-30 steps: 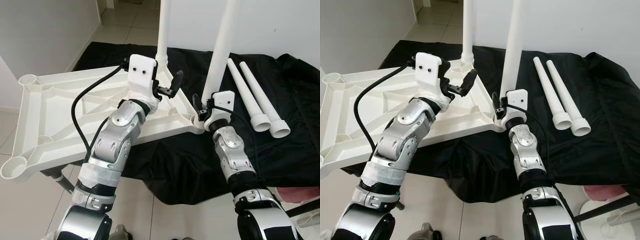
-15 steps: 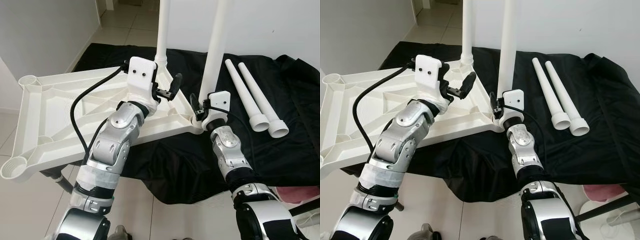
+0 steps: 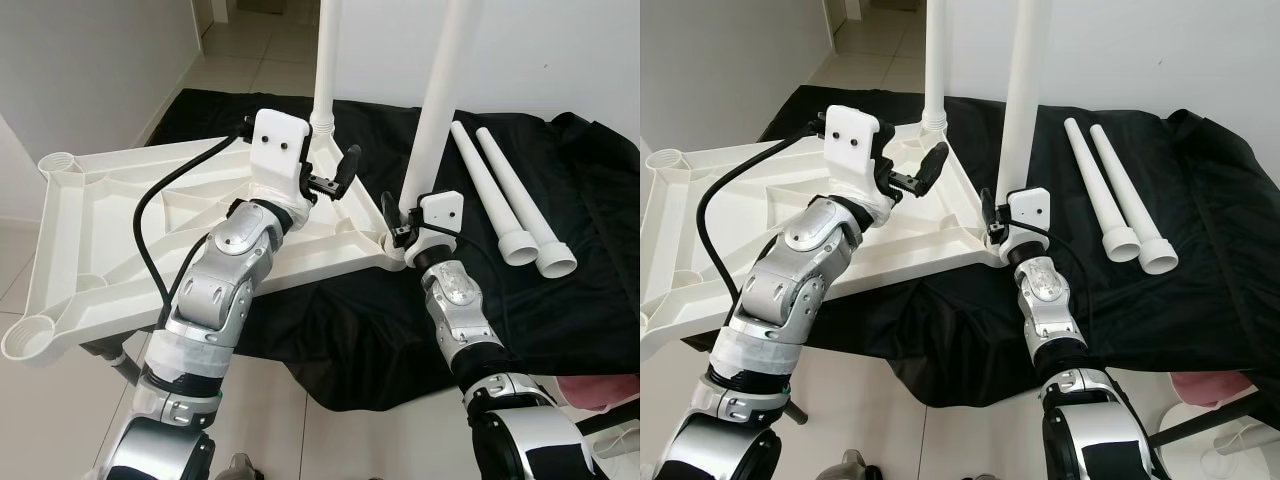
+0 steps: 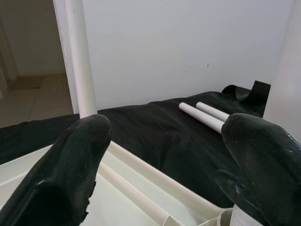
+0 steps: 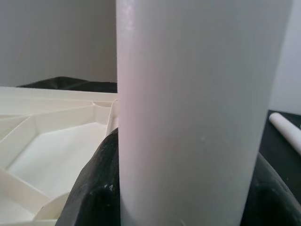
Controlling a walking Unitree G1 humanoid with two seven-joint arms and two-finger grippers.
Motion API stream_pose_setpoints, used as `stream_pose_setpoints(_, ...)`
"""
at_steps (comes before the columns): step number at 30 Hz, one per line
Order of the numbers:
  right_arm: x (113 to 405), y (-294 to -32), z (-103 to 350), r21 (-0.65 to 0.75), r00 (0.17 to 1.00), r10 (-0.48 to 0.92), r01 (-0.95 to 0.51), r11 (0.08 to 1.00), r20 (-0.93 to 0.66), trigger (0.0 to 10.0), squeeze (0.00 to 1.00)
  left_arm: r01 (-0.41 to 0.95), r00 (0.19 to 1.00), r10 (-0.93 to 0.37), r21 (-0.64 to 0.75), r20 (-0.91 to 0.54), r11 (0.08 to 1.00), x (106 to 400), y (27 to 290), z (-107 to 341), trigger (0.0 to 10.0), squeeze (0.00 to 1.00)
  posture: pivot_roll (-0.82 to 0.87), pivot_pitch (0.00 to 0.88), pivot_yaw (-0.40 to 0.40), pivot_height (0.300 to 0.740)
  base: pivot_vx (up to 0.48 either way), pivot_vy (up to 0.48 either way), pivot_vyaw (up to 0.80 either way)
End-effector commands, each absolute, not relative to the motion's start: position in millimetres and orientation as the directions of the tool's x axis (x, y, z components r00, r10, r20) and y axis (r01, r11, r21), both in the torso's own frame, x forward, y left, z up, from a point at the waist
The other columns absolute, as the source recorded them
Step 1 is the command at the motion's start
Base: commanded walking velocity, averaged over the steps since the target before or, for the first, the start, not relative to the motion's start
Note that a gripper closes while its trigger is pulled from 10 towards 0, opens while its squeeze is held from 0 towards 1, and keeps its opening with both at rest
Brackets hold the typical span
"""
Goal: Building children table
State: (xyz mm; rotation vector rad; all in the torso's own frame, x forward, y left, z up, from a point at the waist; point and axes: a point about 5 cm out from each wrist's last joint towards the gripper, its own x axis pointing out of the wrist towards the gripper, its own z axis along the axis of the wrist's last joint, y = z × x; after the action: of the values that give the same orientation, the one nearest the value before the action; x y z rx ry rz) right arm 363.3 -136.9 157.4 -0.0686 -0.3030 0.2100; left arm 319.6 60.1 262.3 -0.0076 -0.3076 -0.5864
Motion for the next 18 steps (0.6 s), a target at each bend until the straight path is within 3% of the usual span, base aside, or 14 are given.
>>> stream_pose_setpoints(1, 359.2, -139.7, 123.9, -0.006, 0.975, 0.182, -0.182, 0.983, 0.131, 10.0, 0.0, 0.559, 0.778, -0.562, 0.099, 0.28, 0.823, 318.2, 58.0, 262.8, 10.0, 0.0, 0.12, 0.088, -0.014, 0.74, 0.0, 0.0, 0.0)
stream_pose_setpoints(10, 367.7, -142.8, 125.9, 0.089, 0.989, 0.122, -0.129, 0.988, 0.086, 10.0, 0.0, 0.561, 0.777, -0.565, 0.1, 0.28, 0.822, 318.2, 56.4, 263.6, 10.0, 0.0, 0.11, 0.093, -0.015, 0.74, 0.0, 0.0, 0.0)
stream_pose_setpoints(18, 370.6, -132.7, 133.7, -0.006, 0.977, 0.18, -0.181, 0.984, 0.114, 10.0, 0.0, 0.561, 0.776, -0.564, 0.099, 0.281, 0.822, 316.9, 55.3, 263.8, 10.0, 0.0, 0.11, 0.092, -0.024, 0.74, 0.0, 0.0, 0.0)
